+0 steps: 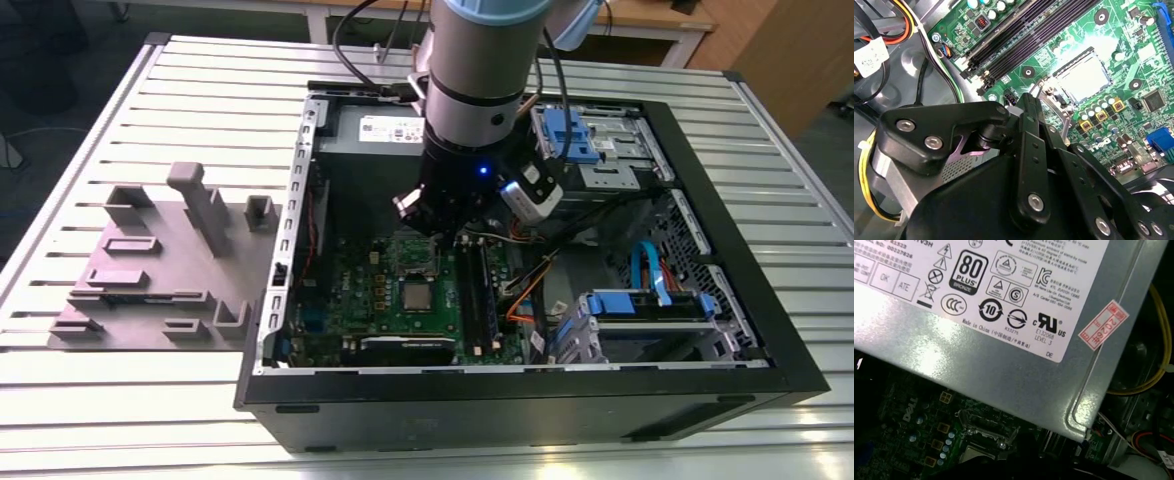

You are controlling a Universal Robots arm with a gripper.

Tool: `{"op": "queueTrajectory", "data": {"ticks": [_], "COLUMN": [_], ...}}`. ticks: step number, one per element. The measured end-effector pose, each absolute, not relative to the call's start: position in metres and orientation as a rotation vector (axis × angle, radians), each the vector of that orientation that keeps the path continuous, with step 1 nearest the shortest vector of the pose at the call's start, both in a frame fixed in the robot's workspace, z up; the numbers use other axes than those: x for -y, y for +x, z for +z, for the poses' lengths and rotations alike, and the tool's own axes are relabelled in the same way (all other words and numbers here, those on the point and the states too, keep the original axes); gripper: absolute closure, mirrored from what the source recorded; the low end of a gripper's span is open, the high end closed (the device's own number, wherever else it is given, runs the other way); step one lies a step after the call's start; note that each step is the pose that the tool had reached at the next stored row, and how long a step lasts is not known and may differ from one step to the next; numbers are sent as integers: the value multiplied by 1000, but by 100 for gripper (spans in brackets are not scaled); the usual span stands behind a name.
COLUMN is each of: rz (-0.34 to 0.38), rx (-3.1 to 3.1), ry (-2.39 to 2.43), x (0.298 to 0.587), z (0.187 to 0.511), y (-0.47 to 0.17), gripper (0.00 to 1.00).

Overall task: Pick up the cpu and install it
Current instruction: 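Close the cpu cover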

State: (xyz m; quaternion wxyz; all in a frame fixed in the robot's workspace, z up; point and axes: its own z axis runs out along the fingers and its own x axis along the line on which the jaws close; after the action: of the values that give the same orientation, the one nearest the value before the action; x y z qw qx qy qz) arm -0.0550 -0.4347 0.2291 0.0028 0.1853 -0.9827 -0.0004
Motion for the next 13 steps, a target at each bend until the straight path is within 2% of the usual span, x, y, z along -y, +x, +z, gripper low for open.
{"op": "queueTrajectory", "data": {"ticks": [13], "rz": [-1], "rx": [3080], "ry": [588], "x": [435], "z": [229], "y": [-55], "gripper": [90]}}
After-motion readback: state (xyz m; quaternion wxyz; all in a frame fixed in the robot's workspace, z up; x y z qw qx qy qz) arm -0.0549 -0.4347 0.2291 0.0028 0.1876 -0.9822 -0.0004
